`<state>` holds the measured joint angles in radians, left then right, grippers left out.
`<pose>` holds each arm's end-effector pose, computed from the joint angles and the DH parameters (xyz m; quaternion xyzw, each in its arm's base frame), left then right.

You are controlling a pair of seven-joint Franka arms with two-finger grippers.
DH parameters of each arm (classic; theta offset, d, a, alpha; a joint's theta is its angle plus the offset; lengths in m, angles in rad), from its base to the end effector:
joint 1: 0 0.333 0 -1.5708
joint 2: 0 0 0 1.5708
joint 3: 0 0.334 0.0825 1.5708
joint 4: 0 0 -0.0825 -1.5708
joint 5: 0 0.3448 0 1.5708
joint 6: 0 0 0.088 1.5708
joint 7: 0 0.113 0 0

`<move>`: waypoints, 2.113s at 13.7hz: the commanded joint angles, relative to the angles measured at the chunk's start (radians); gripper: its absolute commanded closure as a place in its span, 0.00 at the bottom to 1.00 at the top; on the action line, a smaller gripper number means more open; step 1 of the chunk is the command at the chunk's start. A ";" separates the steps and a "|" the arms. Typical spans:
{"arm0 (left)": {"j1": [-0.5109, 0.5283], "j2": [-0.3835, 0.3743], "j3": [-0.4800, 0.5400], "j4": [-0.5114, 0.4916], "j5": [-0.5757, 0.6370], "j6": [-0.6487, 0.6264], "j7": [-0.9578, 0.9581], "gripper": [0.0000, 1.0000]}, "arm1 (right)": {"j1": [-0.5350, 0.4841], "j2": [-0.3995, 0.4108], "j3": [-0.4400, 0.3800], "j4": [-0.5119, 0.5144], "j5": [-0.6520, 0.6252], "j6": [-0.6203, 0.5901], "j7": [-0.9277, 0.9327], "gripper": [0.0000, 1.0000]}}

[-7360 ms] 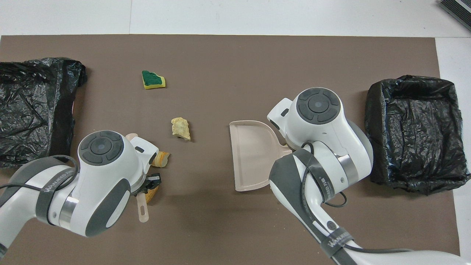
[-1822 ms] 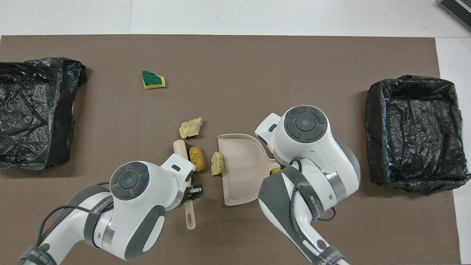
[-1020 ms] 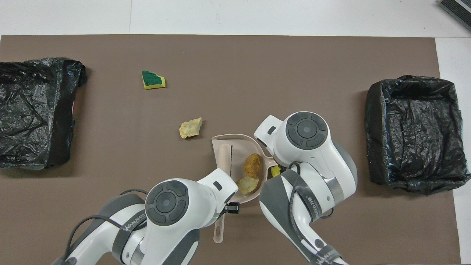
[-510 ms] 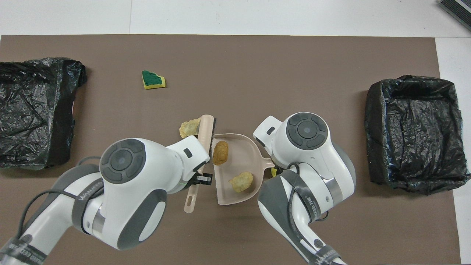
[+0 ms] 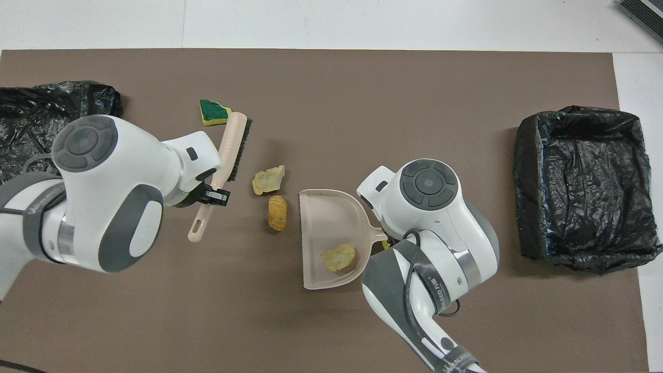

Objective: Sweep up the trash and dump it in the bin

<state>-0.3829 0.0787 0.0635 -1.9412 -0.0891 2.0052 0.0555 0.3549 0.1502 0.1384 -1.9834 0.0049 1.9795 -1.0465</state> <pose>0.5119 -0.1763 0.4701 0.9851 -0.1676 -0.0121 0.0365 0.4737 0.2523 0.4123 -0.7166 -0.6932 0.0699 0.0329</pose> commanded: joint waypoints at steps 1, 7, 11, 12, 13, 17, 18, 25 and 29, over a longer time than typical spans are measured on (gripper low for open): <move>0.084 0.107 -0.011 0.149 0.070 -0.058 0.104 1.00 | -0.008 -0.026 0.006 -0.017 0.020 -0.050 0.025 1.00; 0.209 0.279 -0.013 0.324 0.196 -0.042 0.254 1.00 | 0.004 -0.037 0.006 -0.018 0.018 -0.062 0.197 1.00; 0.237 0.378 -0.011 0.401 0.233 0.026 0.400 1.00 | 0.004 -0.044 0.007 -0.032 0.018 -0.060 0.224 1.00; 0.236 0.380 -0.013 0.393 0.238 0.029 0.414 1.00 | 0.006 -0.044 0.007 -0.032 0.018 -0.060 0.224 1.00; 0.230 0.375 -0.013 0.384 0.236 0.021 0.461 1.00 | 0.018 -0.044 0.007 -0.032 0.018 -0.056 0.223 1.00; 0.210 0.317 -0.028 0.259 0.218 0.018 0.527 1.00 | 0.027 -0.046 0.007 -0.034 0.020 -0.056 0.223 1.00; 0.196 0.291 -0.030 0.211 0.207 0.014 0.529 1.00 | 0.027 -0.046 0.007 -0.034 0.018 -0.056 0.223 1.00; 0.063 0.158 -0.033 0.003 0.036 -0.091 0.520 1.00 | 0.027 -0.047 0.007 -0.040 0.018 -0.044 0.207 1.00; -0.019 0.055 -0.030 -0.146 -0.087 -0.103 0.491 1.00 | 0.019 -0.058 0.007 -0.066 0.017 -0.022 0.174 1.00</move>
<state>-0.3609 0.2233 0.0172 -1.9651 -0.1199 1.9076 0.5582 0.3850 0.1287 0.1417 -2.0015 0.0124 1.9326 -0.8395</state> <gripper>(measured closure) 0.744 0.674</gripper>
